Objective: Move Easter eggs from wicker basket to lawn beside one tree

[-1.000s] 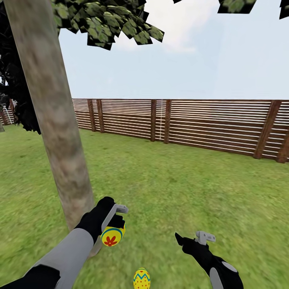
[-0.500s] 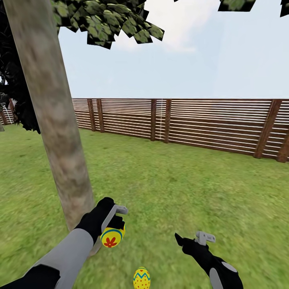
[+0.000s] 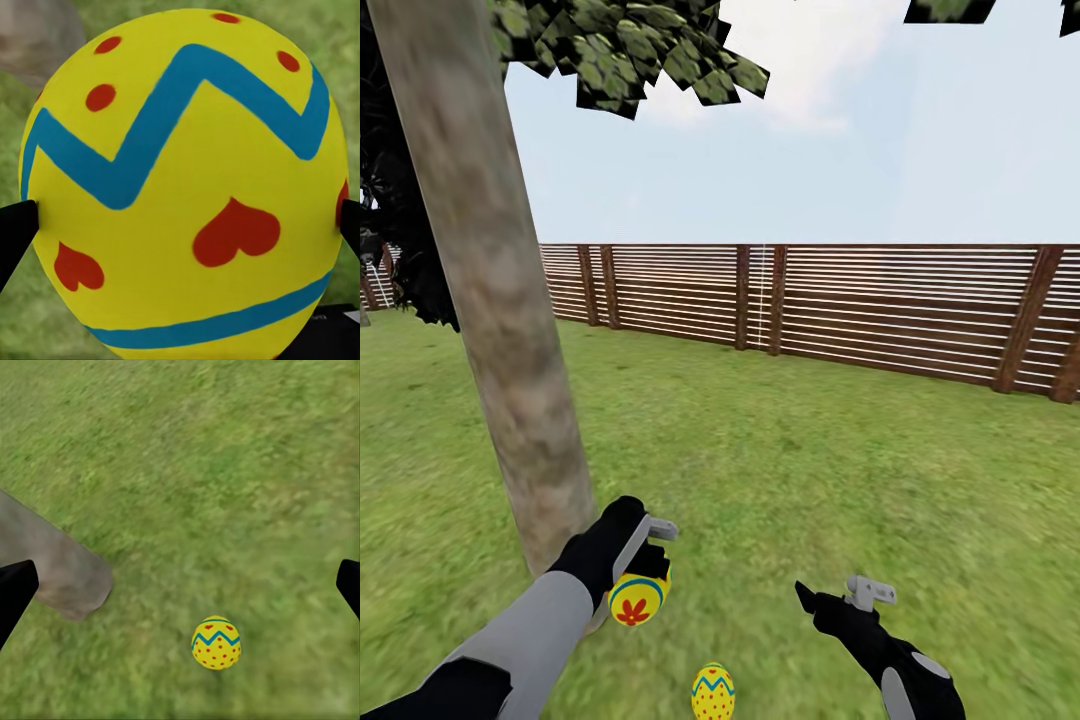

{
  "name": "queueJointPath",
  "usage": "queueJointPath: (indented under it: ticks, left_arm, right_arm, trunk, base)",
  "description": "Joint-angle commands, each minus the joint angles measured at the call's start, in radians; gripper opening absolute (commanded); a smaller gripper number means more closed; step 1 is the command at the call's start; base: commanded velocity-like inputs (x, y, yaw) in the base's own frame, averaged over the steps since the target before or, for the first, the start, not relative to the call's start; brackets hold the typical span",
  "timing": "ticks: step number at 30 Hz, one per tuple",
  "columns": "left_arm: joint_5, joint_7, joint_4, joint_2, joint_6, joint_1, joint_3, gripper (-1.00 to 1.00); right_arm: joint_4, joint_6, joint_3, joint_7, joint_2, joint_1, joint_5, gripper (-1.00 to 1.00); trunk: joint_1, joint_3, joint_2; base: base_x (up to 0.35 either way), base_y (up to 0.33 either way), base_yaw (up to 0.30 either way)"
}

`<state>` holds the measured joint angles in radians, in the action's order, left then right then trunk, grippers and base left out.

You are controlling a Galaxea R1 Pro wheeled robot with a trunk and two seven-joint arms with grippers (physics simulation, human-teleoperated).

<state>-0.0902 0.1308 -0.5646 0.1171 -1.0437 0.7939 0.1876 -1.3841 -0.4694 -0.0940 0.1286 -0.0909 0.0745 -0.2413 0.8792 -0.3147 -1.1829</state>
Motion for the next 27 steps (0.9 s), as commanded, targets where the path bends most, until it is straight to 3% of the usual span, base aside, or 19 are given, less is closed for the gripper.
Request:
queueJointPath:
  ticks: [1,27]
  left_arm:
    - [-0.01,0.009,-0.001,-0.001,-0.003,0.001,0.004,-1.0]
    - [-0.011,0.012,-0.001,0.0,-0.003,0.001,0.004,-1.0]
  right_arm:
    - [-0.001,-0.006,-0.003,0.005,-0.001,0.001,-0.003,1.0]
    - [0.003,-0.007,-0.005,0.005,-0.001,0.001,-0.003,1.0]
  trunk:
    - [0.004,-0.005,-0.008]
    - [0.104,-0.086,-0.19]
  base:
    - [0.0,0.0,0.0]
    - [0.0,0.0,0.0]
